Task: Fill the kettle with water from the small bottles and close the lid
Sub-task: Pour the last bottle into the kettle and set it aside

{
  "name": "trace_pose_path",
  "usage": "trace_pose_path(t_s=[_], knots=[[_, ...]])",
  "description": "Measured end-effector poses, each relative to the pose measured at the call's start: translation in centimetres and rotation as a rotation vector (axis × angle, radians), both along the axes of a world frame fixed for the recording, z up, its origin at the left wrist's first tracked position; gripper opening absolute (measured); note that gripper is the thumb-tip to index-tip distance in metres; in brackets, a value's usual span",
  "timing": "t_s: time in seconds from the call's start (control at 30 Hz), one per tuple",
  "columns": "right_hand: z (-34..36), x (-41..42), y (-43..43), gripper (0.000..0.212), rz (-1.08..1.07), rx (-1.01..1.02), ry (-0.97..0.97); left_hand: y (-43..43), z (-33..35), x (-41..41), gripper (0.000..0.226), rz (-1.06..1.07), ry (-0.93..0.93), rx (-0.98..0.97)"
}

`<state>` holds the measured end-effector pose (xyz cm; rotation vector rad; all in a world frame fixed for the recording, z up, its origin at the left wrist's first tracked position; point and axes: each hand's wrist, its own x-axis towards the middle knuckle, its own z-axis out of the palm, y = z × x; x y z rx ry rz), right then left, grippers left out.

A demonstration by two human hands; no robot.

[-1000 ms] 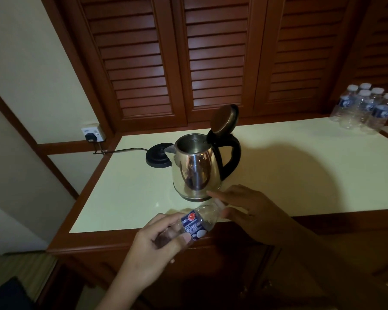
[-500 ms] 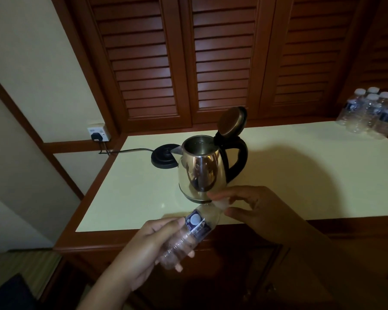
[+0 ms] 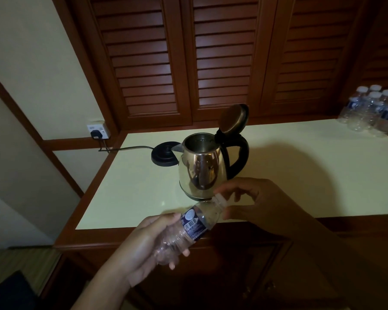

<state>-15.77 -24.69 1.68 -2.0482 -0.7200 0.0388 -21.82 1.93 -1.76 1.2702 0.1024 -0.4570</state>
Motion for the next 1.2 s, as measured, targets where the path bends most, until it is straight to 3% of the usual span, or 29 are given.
trace_pose_path(t_s=[0.53,0.83,1.2], knots=[[0.7,-0.3,-0.7,0.034,-0.013,-0.059,-0.139,0.7,1.2,1.6,0.055,-0.153,0.134,-0.012],[0.5,-0.5,-0.5,0.034,0.017,-0.152,-0.325,1.0,1.9,1.9,0.066,-0.257,0.157,-0.051],[1.8,-1.4,-0.7,0.037,-0.018,-0.088,-0.262,0.3,2.3,2.3,0.069,-0.275,0.151,-0.066]])
